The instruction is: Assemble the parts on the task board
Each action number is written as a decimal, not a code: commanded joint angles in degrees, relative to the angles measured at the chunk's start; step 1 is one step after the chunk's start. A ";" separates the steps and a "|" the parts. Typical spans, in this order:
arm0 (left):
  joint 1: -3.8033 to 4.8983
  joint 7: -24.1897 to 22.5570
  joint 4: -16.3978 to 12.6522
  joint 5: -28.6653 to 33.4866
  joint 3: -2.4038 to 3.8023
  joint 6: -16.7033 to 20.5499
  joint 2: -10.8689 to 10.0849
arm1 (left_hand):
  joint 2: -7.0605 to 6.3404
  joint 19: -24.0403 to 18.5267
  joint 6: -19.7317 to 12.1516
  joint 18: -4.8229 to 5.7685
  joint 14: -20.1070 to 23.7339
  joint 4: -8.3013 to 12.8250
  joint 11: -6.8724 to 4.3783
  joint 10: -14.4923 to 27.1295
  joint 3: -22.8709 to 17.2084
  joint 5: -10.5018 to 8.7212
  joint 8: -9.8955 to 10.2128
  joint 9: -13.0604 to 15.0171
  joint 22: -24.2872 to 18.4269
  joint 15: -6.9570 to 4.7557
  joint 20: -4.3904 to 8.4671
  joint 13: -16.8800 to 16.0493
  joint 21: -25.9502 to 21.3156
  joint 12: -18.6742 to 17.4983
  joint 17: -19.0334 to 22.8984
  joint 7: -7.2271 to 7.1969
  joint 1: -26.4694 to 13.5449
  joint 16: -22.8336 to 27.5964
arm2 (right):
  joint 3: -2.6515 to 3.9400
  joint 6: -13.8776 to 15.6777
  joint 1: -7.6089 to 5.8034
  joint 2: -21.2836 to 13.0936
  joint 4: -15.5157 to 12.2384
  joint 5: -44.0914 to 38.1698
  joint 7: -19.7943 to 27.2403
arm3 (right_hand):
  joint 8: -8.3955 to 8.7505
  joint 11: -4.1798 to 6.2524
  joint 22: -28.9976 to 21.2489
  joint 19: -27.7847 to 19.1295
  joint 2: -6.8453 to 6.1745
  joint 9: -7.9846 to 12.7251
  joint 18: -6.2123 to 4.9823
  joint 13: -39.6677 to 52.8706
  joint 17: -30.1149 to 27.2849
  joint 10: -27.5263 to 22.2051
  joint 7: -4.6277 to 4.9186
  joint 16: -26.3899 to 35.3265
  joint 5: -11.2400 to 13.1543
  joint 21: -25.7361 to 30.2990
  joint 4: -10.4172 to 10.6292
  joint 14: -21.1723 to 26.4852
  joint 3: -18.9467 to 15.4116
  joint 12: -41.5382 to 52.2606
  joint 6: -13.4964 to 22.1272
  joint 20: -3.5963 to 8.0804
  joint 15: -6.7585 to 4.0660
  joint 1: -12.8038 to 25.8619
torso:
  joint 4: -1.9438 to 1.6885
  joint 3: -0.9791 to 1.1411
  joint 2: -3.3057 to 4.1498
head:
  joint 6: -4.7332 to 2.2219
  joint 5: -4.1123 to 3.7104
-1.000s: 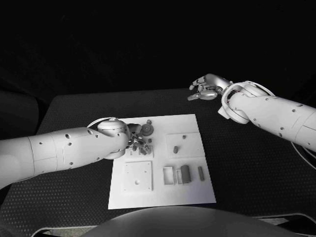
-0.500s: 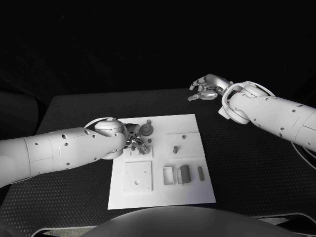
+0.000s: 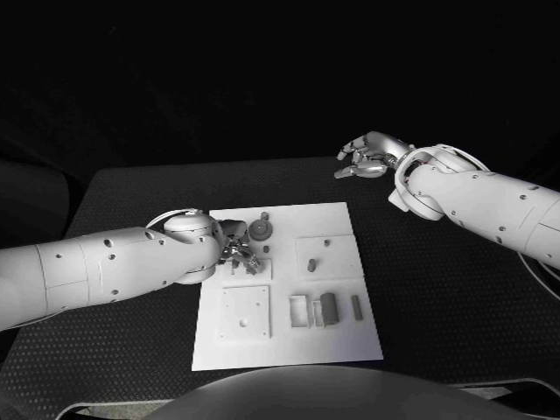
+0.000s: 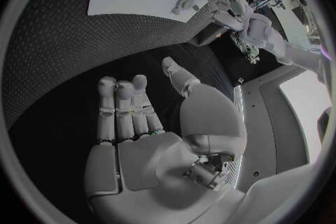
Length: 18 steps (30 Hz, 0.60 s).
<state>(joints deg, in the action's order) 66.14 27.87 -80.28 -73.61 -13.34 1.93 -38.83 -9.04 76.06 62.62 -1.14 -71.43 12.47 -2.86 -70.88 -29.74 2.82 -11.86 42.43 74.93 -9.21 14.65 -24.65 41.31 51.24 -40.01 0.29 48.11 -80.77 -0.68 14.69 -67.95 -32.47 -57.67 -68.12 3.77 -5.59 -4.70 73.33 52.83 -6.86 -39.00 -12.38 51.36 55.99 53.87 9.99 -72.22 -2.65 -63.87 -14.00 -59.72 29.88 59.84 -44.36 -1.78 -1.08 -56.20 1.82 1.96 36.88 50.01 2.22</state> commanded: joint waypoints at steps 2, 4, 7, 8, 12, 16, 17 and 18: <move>-0.38 -0.16 -0.43 0.58 -0.29 -0.67 -0.17 | -0.10 0.47 -3.96 -4.27 -0.17 -0.42 0.38 -0.35 0.01 0.19 0.16 -0.41 0.94 0.40 -0.13 -0.14 -0.21 0.54 -0.03 3.78 0.18 -0.56 | 0.03 -0.56 0.03 -0.10 -0.03 -0.18 0.42 | -0.27 0.01 -0.06 0.11 0.04 0.09 -2.62 -0.07 -0.09 -0.32 1.21 -0.09 -0.11 0.16 0.08 0.03 -0.19 0.27 0.82 0.39 -0.43 0.34 | 0.02 -0.04 0.03 | -0.01 0.10; -0.38 -0.24 -0.50 0.53 -0.29 -0.69 -0.22 | -0.03 0.55 -3.91 -4.35 -0.23 -0.47 0.36 -0.43 -0.02 0.20 0.14 -0.50 0.95 0.39 -0.13 -0.17 -0.17 0.63 -0.06 3.77 0.22 -0.66 | 0.03 -0.54 0.03 -0.13 0.01 -0.18 0.41 | -0.27 0.01 -0.06 0.11 0.03 0.09 -2.62 -0.07 -0.09 -0.32 1.21 -0.09 -0.11 0.17 0.09 0.04 -0.19 0.27 0.82 0.39 -0.43 0.35 | 0.01 -0.02 0.03 | -0.01 0.13; -0.39 -0.44 -0.54 0.31 -0.29 -0.64 -0.17 | 0.22 0.81 -3.73 -4.51 -0.44 -0.65 0.30 -0.69 -0.01 0.20 0.06 -0.75 1.00 0.34 -0.14 -0.25 0.00 0.91 -0.14 3.71 0.18 -0.92 | 0.03 -0.66 0.04 -0.13 0.06 -0.17 0.34 | -0.27 0.01 -0.06 0.11 0.03 0.10 -2.62 -0.08 -0.10 -0.33 1.21 -0.10 -0.11 0.17 0.10 0.04 -0.19 0.27 0.83 0.39 -0.43 0.37 | 0.01 -0.03 -0.01 | -0.01 0.17; -0.39 -0.46 -0.56 0.31 -0.29 -0.60 -0.21 | 0.26 0.86 -3.70 -4.54 -0.47 -0.69 0.29 -0.74 0.00 0.20 0.05 -0.79 1.01 0.32 -0.14 -0.26 0.03 0.96 -0.16 3.70 0.15 -0.97 | 0.03 -0.71 0.05 -0.10 0.09 -0.17 0.27 | -0.27 0.01 -0.06 0.11 0.03 0.10 -2.62 -0.08 -0.10 -0.33 1.21 -0.09 -0.11 0.17 0.11 0.04 -0.20 0.27 0.83 0.39 -0.43 0.38 | 0.02 -0.02 -0.01 | -0.01 0.19; -0.39 -0.75 -0.63 0.29 -0.29 -0.68 -0.39 | 0.53 0.95 -3.62 -4.60 -0.54 -0.82 0.26 -0.79 -0.02 0.21 0.01 -0.93 1.03 0.30 -0.15 -0.28 0.09 1.04 -0.18 3.67 0.11 -1.06 | 0.02 -0.90 0.06 -0.10 0.13 -0.17 0.20 | -0.27 0.01 -0.06 0.11 0.05 0.10 -2.62 -0.10 -0.10 -0.34 1.22 -0.09 -0.11 0.18 0.15 0.05 -0.20 0.27 0.83 0.39 -0.43 0.42 | 0.07 -0.02 -0.01 | -0.01 0.32; -0.40 -1.43 -0.95 0.29 -0.28 -1.10 -0.77 | 1.13 0.96 -4.25 -4.70 -0.56 -0.91 0.36 -0.77 -0.05 0.23 0.39 -1.38 1.03 0.37 -0.19 -0.27 0.13 1.11 -0.18 3.79 0.11 -1.12 | 0.02 -1.15 0.14 -0.12 0.15 -0.17 0.23 | -0.27 0.00 -0.07 0.10 0.07 0.11 -2.62 -0.11 -0.11 -0.35 1.22 -0.09 -0.11 0.18 0.18 0.05 -0.20 0.28 0.83 0.39 -0.43 0.44 | 0.03 0.00 0.02 | -0.01 0.18; -0.40 -1.61 -1.02 0.28 -0.28 -1.16 -0.84 | 1.24 0.94 -4.60 -4.73 -0.55 -0.88 0.44 -0.76 -0.03 0.24 0.60 -1.61 1.03 0.45 -0.23 -0.27 0.13 1.14 -0.18 3.88 0.12 -1.13 | 0.02 -1.18 0.17 -0.13 0.19 -0.17 0.23 | -0.27 0.01 -0.07 0.10 0.07 0.11 -2.62 -0.11 -0.11 -0.35 1.22 -0.09 -0.11 0.18 0.18 0.06 -0.20 0.28 0.83 0.39 -0.43 0.45 | 0.02 0.00 0.03 | -0.01 0.17; -0.40 -1.75 -1.09 0.28 -0.28 -1.21 -0.89 | 1.08 0.92 -4.76 -4.75 -0.54 -0.95 0.51 -0.74 0.07 0.26 0.71 -1.79 1.03 0.52 -0.29 -0.27 0.14 1.16 -0.18 3.96 -0.03 -1.14 | 0.02 -1.21 0.20 -0.17 0.19 -0.17 0.21 | -0.27 0.01 -0.07 0.10 0.07 0.11 -2.62 -0.11 -0.11 -0.35 1.22 -0.09 -0.11 0.18 0.19 0.06 -0.20 0.28 0.83 0.39 -0.43 0.45 | 0.01 -0.02 0.02 | -0.01 0.21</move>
<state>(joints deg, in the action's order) 66.06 26.95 -81.33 -73.52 -13.36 2.03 -39.59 -8.32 76.80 61.74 -1.14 -71.82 11.77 -2.57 -71.44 -29.67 2.81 -11.30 40.76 74.92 -8.79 14.52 -24.86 41.31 52.30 -40.14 0.66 48.15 -81.60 -0.68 14.35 -67.82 -32.58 -57.51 -68.11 3.74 -5.59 -4.70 73.34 52.83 -6.86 -38.95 -12.39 51.31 55.94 53.87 9.99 -72.22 -2.65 -63.88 -14.00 -59.71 29.88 59.84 -44.36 -1.78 -1.07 -56.20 1.86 1.93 36.89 50.01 2.46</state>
